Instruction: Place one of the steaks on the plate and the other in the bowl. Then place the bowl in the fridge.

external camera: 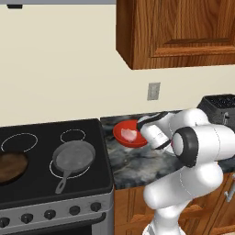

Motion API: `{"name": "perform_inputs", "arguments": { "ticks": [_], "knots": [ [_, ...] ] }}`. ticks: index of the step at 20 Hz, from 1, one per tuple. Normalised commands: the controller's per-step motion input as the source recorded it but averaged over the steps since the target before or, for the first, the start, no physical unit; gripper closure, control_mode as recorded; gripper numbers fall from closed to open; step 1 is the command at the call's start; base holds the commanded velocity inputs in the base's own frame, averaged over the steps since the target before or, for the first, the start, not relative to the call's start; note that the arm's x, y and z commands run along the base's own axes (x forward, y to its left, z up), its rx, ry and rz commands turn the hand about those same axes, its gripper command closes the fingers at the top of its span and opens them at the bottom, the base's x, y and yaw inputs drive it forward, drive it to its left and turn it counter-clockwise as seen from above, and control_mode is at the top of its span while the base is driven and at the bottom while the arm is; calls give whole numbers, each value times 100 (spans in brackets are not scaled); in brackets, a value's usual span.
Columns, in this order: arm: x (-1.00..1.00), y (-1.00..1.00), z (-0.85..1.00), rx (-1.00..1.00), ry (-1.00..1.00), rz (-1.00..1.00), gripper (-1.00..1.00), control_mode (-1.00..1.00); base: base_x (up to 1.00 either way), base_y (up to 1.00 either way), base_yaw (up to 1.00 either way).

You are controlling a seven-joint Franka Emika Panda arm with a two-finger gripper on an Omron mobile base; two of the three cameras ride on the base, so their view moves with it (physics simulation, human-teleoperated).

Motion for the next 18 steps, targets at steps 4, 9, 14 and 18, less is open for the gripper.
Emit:
{"name": "perform_inputs", "arguments": {
  "ticks": [4, 9, 14, 18],
  "knots": [
    [6, 0, -6, 0, 0, 0, -100, -100, 0, 0, 0],
    [0, 0, 0, 0, 0, 0, 100, -100, 0, 0, 0],
    [-7, 0, 9, 0, 0, 0, 100, -100, 0, 0, 0],
    [-23, 0, 24, 0, 0, 0, 100, -100, 0, 0, 0]
  ]
}}
